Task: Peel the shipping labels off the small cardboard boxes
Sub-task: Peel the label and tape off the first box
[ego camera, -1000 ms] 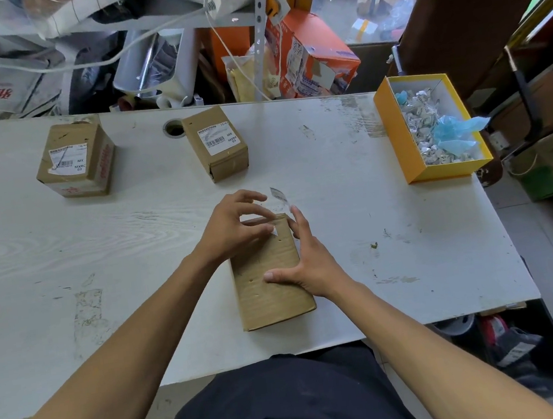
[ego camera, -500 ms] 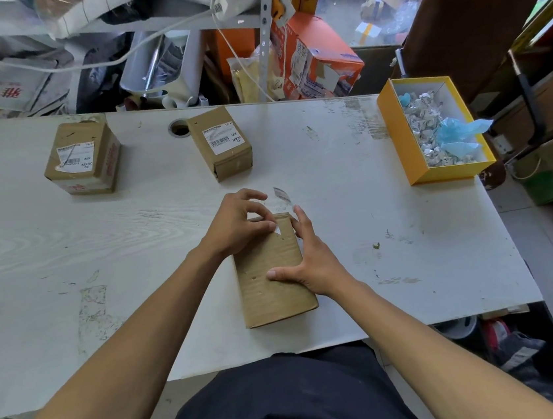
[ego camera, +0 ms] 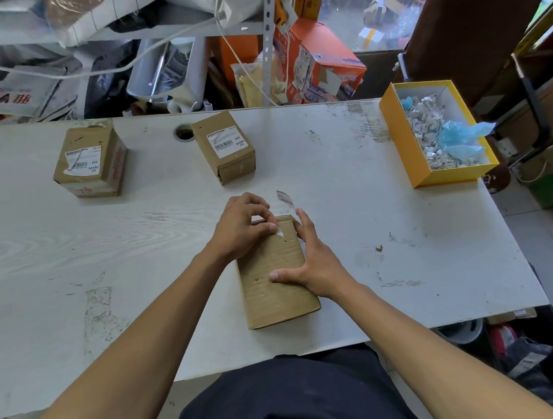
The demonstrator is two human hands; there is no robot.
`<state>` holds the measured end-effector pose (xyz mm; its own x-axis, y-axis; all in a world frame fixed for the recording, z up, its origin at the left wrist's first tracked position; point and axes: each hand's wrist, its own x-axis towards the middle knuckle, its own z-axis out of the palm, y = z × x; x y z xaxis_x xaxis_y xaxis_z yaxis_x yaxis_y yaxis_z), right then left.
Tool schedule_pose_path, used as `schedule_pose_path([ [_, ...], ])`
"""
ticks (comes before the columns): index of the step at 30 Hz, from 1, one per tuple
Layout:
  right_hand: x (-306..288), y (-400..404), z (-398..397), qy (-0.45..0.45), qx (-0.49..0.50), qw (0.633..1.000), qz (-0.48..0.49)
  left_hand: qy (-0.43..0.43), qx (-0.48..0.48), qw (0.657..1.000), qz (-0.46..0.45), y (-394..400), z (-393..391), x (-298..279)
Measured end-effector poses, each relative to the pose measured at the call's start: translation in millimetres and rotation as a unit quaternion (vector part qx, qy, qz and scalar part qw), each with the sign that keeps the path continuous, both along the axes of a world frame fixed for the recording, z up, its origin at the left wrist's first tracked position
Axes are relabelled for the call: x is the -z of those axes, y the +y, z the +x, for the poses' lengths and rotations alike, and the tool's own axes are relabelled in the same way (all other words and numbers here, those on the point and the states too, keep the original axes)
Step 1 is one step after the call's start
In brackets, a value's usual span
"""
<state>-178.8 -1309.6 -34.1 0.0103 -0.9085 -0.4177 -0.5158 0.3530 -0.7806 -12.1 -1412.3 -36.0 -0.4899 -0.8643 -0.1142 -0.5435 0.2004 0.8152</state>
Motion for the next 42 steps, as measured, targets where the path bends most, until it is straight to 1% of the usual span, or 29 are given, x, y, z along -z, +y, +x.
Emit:
schedule_pose_path([
  [21, 0, 1, 0, -0.001, -0.001, 1.000, -0.005, -0.006, 0.001, 1.000, 0.006, 0, 0, 1],
  [29, 0, 1, 0, 0.004, -0.006, 1.000, -0.011, 0.012, 0.035, 0.999, 0.033, -4, 6, -1],
  [37, -1, 1, 0, 0.004, -0.002, 1.000, -0.009, 0.032, 0.028, 0.998, 0.041, -6, 8, -1],
  [42, -1, 1, -1, 0.008, -0.009, 1.000, -0.011, 0.060, -0.005, 0.996, 0.058, -6, 10, -2],
])
